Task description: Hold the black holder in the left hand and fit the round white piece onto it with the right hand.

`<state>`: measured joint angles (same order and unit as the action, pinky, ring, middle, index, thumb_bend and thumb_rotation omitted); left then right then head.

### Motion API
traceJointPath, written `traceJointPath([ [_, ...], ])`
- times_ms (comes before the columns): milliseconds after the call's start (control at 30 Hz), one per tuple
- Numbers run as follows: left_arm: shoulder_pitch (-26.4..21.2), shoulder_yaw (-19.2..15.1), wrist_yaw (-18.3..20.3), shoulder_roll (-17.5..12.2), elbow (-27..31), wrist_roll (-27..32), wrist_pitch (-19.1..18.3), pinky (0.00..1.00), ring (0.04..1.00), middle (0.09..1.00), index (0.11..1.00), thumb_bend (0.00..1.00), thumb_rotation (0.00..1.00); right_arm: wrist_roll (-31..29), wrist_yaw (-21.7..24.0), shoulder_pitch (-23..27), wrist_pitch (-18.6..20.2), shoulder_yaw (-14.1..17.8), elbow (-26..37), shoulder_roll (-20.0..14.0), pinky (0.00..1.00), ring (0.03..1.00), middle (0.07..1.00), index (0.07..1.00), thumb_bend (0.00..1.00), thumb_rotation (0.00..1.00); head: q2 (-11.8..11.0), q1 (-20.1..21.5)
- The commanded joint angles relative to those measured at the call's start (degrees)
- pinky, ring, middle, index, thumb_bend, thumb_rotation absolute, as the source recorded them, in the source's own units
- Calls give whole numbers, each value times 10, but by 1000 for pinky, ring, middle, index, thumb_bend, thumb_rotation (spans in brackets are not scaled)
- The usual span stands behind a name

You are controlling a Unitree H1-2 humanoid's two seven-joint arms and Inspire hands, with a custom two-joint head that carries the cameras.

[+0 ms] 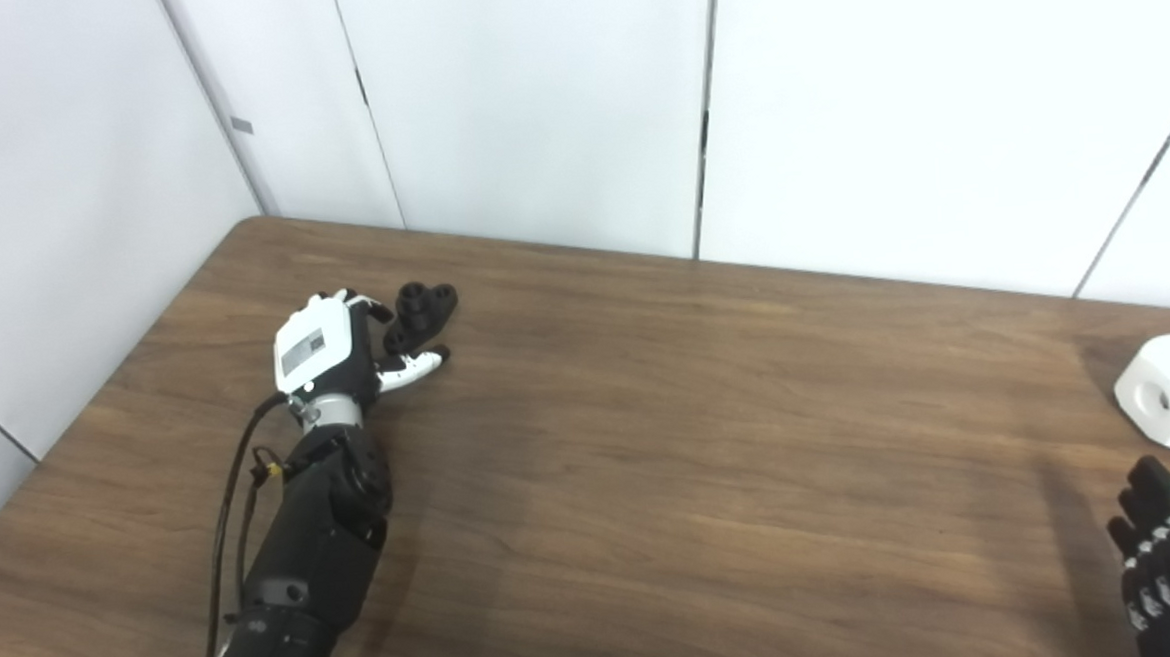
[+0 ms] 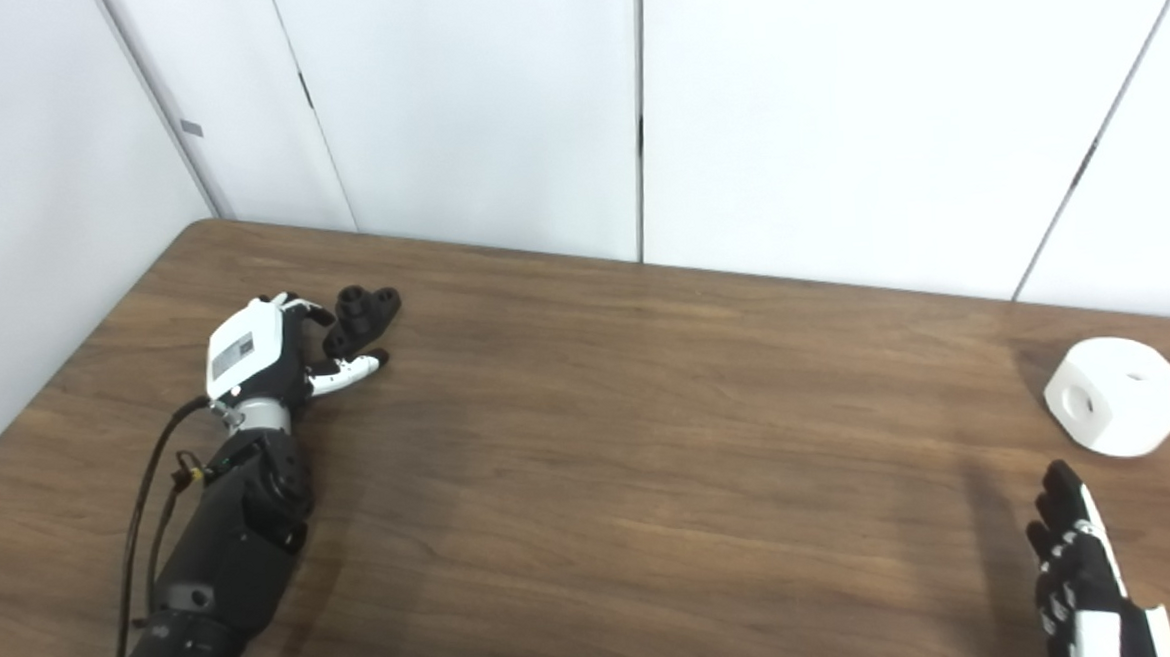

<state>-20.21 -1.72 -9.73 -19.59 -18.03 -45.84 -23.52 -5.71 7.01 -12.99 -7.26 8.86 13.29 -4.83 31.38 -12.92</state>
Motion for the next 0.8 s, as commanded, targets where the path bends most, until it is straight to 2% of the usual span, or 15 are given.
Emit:
traceJointPath([
  [0, -44, 10, -32, -38, 23, -9, 21, 1000, 990, 934, 709, 790, 348, -8, 0, -202, -29, -22, 59, 37, 1000, 1000, 994, 969, 652, 1000, 0, 0],
  [467, -46, 23, -25, -51, 13, -12, 9, 1000, 976, 919, 694, 799, 372, -8, -1, -206, -29, -22, 64, 38, 1000, 1000, 998, 980, 653, 1000, 3, 4],
  [667, -47, 27, -30, -54, 7, -7, 13, 1000, 967, 904, 676, 799, 334, -13, 3, -205, -42, -23, 60, 37, 1000, 1000, 993, 978, 627, 1000, 5, 4],
  [767, -49, 28, -35, -56, -1, -1, 22, 976, 939, 859, 629, 786, 275, -10, 1, -206, -37, -24, 63, 39, 1000, 1000, 994, 981, 648, 1000, 6, 5],
])
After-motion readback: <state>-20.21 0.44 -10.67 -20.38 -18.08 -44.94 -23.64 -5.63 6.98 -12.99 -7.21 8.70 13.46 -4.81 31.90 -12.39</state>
